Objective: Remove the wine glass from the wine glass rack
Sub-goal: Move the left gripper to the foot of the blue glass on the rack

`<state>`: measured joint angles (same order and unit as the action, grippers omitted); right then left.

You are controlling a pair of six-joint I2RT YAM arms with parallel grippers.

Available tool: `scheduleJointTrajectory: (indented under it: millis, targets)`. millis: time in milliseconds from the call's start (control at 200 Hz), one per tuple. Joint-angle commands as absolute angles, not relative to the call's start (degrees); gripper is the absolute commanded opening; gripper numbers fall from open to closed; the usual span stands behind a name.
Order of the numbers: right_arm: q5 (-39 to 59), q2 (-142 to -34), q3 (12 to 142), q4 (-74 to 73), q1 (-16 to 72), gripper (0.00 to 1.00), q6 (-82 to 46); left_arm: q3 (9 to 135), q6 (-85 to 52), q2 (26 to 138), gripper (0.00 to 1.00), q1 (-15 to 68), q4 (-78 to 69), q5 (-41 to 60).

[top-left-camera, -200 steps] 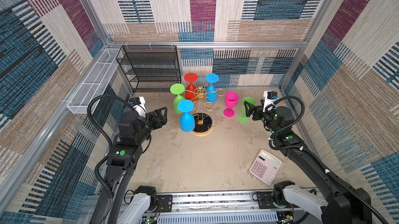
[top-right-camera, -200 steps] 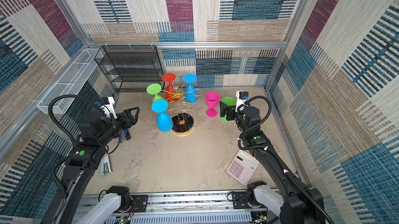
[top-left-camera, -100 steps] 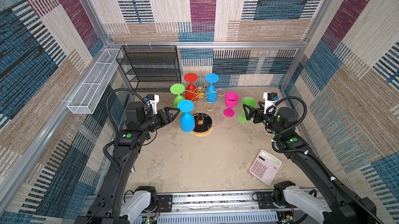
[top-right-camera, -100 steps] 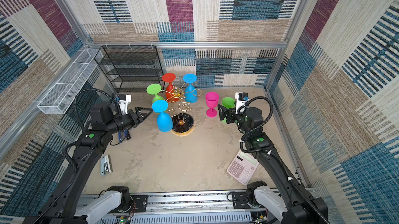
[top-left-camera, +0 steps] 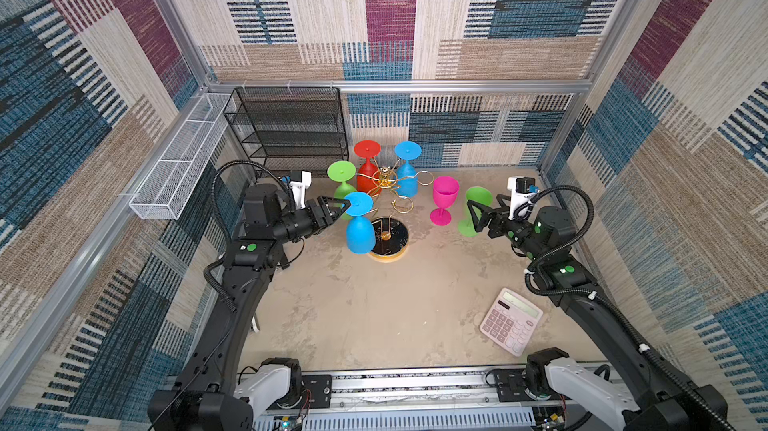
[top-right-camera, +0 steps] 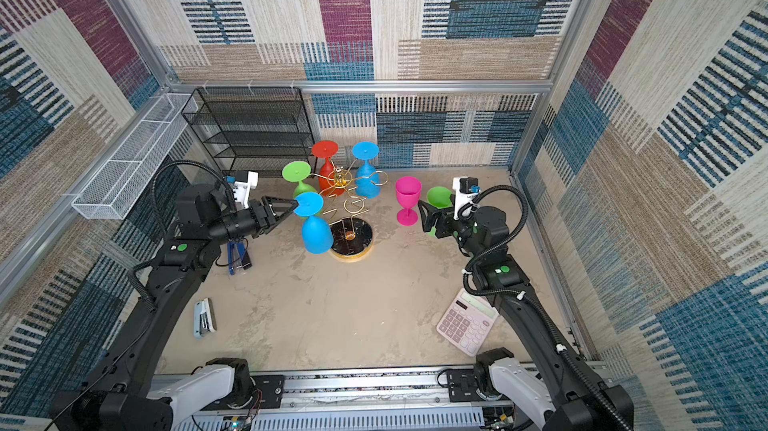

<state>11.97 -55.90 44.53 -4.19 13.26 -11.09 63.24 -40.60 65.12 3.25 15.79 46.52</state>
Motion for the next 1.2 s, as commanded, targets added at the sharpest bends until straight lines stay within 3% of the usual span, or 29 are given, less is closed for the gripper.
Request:
scheduleJointTrajectory:
  millis: [0, 1197]
  targets:
    - [12.8, -55.5, 45.0, -5.1, 13.2, 0.99, -12.2, 64.2, -41.7, 66.0, 0.54, 3.2, 13.7, 49.0]
    - [13.1, -55.4, 44.4, -6.0, 13.2, 0.99, -13.0, 63.1, -45.3, 65.7, 0.1, 3.2, 11.2, 51.1]
